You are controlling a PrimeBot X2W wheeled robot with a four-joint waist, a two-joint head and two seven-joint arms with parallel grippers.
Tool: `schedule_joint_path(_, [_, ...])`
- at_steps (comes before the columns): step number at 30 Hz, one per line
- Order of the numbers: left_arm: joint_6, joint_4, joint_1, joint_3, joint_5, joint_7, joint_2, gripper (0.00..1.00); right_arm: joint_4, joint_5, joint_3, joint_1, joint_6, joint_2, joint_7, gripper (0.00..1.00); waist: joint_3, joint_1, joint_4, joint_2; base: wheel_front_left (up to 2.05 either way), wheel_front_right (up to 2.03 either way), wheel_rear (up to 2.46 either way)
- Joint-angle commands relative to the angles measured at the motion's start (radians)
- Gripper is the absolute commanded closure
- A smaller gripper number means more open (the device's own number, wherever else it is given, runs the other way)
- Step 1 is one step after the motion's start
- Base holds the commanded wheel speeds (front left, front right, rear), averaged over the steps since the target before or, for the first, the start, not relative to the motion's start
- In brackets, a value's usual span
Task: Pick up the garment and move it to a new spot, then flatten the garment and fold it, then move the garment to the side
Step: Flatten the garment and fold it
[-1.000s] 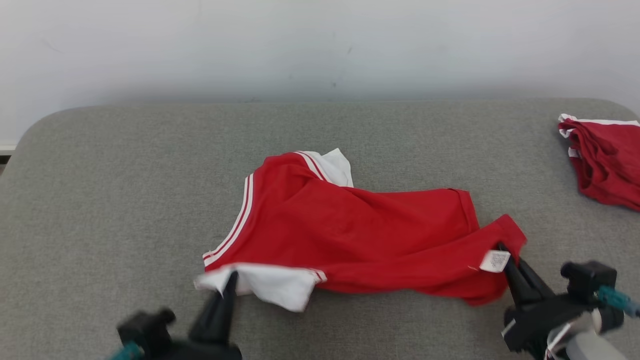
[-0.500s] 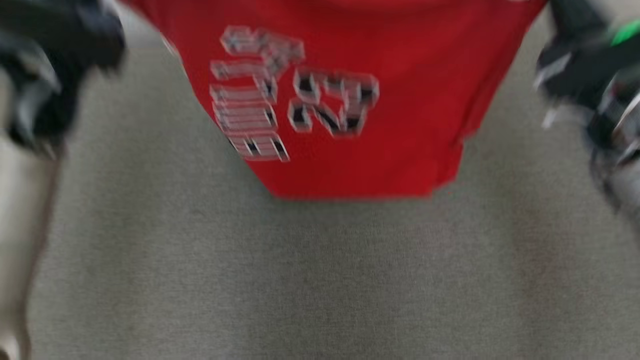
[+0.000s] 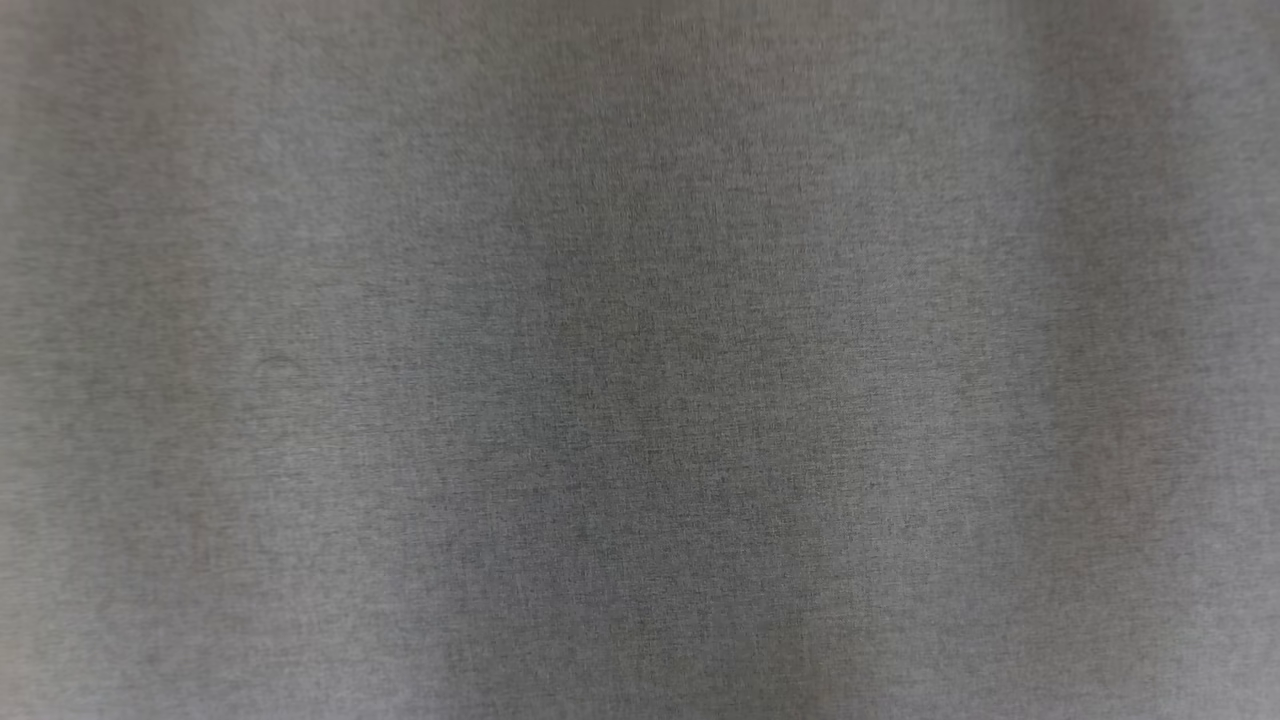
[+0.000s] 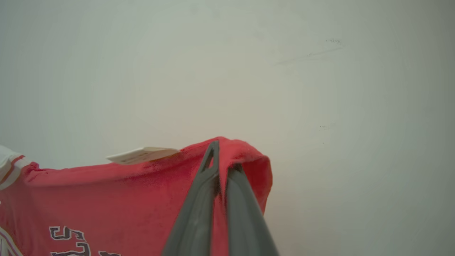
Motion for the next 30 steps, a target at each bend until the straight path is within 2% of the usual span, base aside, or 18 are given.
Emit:
schedule_joint_path(1, [-0.003, 0.018, -0.04, -0.002, 0.008, -0.01, -0.009, 1.0, 0.022, -0.002, -0.007, -0.037, -0.003, -0.002, -0.002, 1.0, 0.061, -0.0004, -0.014, -0.0003, 0.0, 0.0, 0.0])
schedule_joint_path(8, [-0.005, 0.151, -0.187, -0.054, 0.025, -0.028, -0.054, 1.0, 0.16, 0.014, 0.03, -0.199, -0.003, 0.028, 0.001, 1.0, 0.095, -0.0004, -0.009, -0.0003, 0.0, 0.0, 0.0])
schedule_joint_path(16, [-0.006, 0.225, -0.259, -0.126, 0.022, -0.047, -0.082, 1.0, 0.229, 0.039, 0.09, -0.255, -0.003, 0.05, -0.016, 1.0, 0.134, -0.0004, -0.024, -0.0003, 0.0, 0.0, 0.0])
schedule_joint_path(30, [-0.005, 0.259, -0.292, -0.239, -0.039, -0.114, -0.032, 1.0, 0.28, 0.076, 0.197, -0.288, -0.003, 0.027, -0.061, 1.0, 0.157, -0.0004, -0.031, -0.0003, 0.0, 0.0, 0.0])
